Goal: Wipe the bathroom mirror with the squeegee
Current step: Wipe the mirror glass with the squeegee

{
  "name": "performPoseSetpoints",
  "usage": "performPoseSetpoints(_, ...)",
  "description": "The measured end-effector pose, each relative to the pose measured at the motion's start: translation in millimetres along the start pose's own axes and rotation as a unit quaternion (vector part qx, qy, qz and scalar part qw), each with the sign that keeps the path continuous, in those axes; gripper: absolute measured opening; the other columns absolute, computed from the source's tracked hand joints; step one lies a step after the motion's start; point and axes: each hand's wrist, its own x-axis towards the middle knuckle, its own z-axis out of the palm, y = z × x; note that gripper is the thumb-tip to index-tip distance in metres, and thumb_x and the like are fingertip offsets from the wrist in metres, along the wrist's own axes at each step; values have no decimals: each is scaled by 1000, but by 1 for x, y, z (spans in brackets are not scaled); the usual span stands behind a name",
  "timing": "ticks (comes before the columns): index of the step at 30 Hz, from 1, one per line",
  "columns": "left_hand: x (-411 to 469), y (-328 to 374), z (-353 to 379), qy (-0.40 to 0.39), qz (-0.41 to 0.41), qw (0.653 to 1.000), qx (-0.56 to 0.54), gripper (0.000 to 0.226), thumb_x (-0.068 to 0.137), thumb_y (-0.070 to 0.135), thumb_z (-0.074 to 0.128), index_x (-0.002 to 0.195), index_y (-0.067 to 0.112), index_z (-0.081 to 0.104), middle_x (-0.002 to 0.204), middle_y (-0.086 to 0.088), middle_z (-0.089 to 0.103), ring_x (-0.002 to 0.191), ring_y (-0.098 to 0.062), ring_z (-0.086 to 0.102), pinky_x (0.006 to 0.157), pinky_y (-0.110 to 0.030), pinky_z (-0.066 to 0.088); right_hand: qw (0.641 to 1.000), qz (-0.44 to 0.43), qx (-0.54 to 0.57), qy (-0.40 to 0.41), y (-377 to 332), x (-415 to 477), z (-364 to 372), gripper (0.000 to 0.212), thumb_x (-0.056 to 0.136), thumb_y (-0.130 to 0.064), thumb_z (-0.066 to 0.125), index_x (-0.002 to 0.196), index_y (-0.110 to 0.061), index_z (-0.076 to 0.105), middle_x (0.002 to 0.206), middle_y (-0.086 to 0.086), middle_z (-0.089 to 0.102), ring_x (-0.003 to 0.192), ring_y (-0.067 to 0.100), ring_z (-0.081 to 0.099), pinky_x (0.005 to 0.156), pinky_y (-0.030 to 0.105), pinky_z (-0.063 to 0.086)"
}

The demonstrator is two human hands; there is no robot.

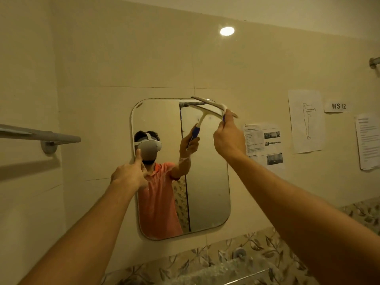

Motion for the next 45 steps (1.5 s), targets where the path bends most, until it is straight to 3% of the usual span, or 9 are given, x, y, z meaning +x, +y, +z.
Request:
performPoseSetpoints(7, 3, 0, -4, -10, -3, 1000, -9, 108, 85, 22, 60, 154, 35, -23, 100, -12, 59, 86, -25, 57, 79, -36, 55, 998, -29, -47, -16, -10, 14, 22, 64, 109, -19, 33, 163, -34, 2, 85, 7, 53, 63, 14, 52, 50, 26, 40)
performPoseSetpoints(11, 3, -2, -2, -9, -2, 1000, -2, 108, 86, 22, 59, 154, 34, -23, 96, -11, 58, 82, -24, 56, 77, -36, 54, 998, -35, -57, -20, 7, -3, 33, 68, 109, -20, 37, 162, -36, -3, 72, 2, 49, 57, 12, 50, 48, 25, 39)
performPoseSetpoints(17, 0, 2, -3, -9, 4, 1000, 7, 109, 86, 22, 61, 155, 33, -23, 98, -12, 55, 85, -26, 52, 80, -36, 52, 994, -34, -91, -48, 26, -34, 38, 70, 109, -23, 40, 162, -35, -4, 75, 7, 54, 60, 17, 56, 57, 36, 57)
performPoseSetpoints(21, 0, 1, -4, -19, 0, 1000, 11, 111, 86, 24, 64, 155, 33, -23, 103, -14, 59, 88, -28, 56, 86, -40, 56, 993, -39, -91, -64, 33, -56, 45, 67, 109, -23, 36, 162, -35, -4, 72, 6, 56, 57, 16, 54, 48, 32, 48)
performPoseSetpoints(27, -3, 1, -4, -16, 4, 1000, 7, 110, 86, 23, 61, 153, 36, -25, 99, -13, 60, 85, -27, 55, 78, -37, 53, 991, -20, -91, -100, 48, -102, 53, 69, 109, -25, 36, 161, -34, -7, 69, 3, 52, 55, 14, 50, 46, 31, 45)
performPoseSetpoints(31, -3, -2, -4, -22, -1, 1000, 2, 109, 85, 21, 61, 154, 36, -23, 101, -13, 59, 85, -26, 54, 80, -38, 53, 987, -10, -105, -125, 61, -125, 59, 72, 108, -24, 36, 160, -36, -12, 73, 6, 57, 60, 19, 56, 55, 39, 54)
performPoseSetpoints(37, -4, 0, -3, -17, -9, 1000, -6, 108, 87, 24, 61, 154, 38, -22, 98, -12, 58, 82, -25, 55, 73, -35, 51, 982, 4, -116, -151, 81, -142, 57, 76, 107, -26, 36, 158, -42, -17, 76, 7, 60, 62, 20, 58, 56, 38, 53)
performPoseSetpoints(41, -1, 0, -3, -22, -12, 1000, -9, 111, 84, 24, 63, 154, 39, -22, 102, -12, 59, 86, -26, 57, 75, -36, 53, 990, -9, -56, -131, 72, -127, 36, 61, 110, -33, 31, 160, -46, -2, 68, 3, 58, 55, 14, 53, 47, 31, 46)
performPoseSetpoints(45, 1, 1, -3, -20, -14, 1000, -8, 112, 84, 25, 64, 154, 39, -22, 102, -12, 59, 86, -26, 56, 75, -36, 54, 998, -21, 30, -43, 45, -74, 11, 52, 111, -36, 30, 160, -45, 12, 66, 2, 50, 52, 13, 46, 47, 31, 46)
